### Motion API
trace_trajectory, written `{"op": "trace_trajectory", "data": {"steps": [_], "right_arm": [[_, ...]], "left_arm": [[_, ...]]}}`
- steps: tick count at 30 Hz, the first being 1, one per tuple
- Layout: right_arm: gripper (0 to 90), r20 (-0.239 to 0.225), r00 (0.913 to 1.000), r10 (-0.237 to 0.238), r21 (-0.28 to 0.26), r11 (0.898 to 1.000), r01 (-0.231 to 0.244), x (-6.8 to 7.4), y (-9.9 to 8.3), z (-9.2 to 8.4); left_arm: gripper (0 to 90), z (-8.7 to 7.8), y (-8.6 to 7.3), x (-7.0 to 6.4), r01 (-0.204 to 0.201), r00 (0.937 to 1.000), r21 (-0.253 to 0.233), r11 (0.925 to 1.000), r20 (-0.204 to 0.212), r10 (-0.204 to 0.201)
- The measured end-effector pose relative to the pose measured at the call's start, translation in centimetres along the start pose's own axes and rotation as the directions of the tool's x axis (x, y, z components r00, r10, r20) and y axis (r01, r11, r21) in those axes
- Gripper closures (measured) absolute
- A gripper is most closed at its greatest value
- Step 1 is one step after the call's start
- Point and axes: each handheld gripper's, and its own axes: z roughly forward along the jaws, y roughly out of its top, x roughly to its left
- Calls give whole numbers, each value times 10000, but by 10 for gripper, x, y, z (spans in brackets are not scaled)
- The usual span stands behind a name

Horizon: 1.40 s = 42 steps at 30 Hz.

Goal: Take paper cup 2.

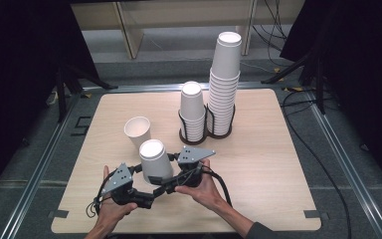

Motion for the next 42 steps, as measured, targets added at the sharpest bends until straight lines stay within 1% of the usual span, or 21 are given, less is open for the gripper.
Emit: {"op": "trace_trajectory", "data": {"steps": [1,2,4,6,8,13,14,17,19,22,25,27,29,30,32,33,36,38,39,40,42], "right_arm": [[164,-173,9996,236,6,9997,-236,1,0,1],[164,-129,9998,129,-219,9997,-131,1,0,1],[164,-159,9998,82,-113,9999,-84,2,0,1],[164,-313,9987,390,-46,9992,-392,4,0,2],[164,-311,9989,345,-211,9992,-352,4,-1,3],[164,-312,9987,397,18,9992,-396,5,-1,2],[164,-332,9993,141,-99,9998,-144,4,-1,3],[163,-297,9966,773,247,9968,-766,9,-2,2],[162,-349,9989,313,-95,9995,-317,6,-2,3],[155,-296,9995,104,18,9999,-103,4,-1,3],[147,-339,9993,140,-146,9998,-145,4,-2,4],[137,-243,9995,189,88,9998,-187,4,-1,3],[126,-345,9990,297,88,9995,-294,3,0,3],[122,-370,9985,411,195,9990,-403,4,0,2],[116,-339,9994,66,-4,10000,-66,3,2,3],[116,-261,9997,11,287,9996,-3,4,4,1],[111,-238,9997,-19,437,9990,29,6,8,-1],[117,-44,9996,-269,254,9993,270,4,13,-3],[124,-225,9997,96,137,9999,-93,6,14,-4],[130,-67,9996,-277,66,9996,277,3,19,-7],[137,-68,10000,-33,65,10000,34,3,24,-11]], "left_arm": [[5,0,0,0,-26,10000,95,10000,-49,27],[3,-1,0,-1,-8,10000,229,9997,-85,10],[1,-1,-1,-1,-35,10000,287,9996,-62,37],[0,0,-1,0,-50,10000,136,9999,24,50],[0,-1,-1,0,-65,10000,216,9997,-21,65],[0,-1,-1,0,134,9999,121,9998,51,-134],[0,-1,-1,0,122,9999,139,9998,67,-123],[2,-2,-1,0,108,9999,101,9999,58,-108],[4,-1,-1,-1,29,10000,87,10000,43,-30],[16,-2,-1,0,-139,9999,142,9998,82,138],[30,-2,-1,0,-346,9994,229,9991,39,345],[40,-2,-1,1,-489,9988,188,9986,39,488],[51,-1,-2,0,-424,9990,-94,9991,134,425],[54,-3,0,0,-583,9983,164,9982,39,583],[60,-3,0,0,-641,9979,138,9978,73,640],[62,-4,0,0,-684,9976,117,9976,81,683],[66,-4,0,-1,-840,9965,276,9961,78,838],[68,-3,-1,0,-950,9955,402,9947,58,949],[69,-3,-1,-1,-979,9952,440,9942,92,976],[71,-2,-2,-1,-999,9949,384,9943,146,994],[72,-2,-1,-2,-1167,9931,530,9918,130,1161]]}}
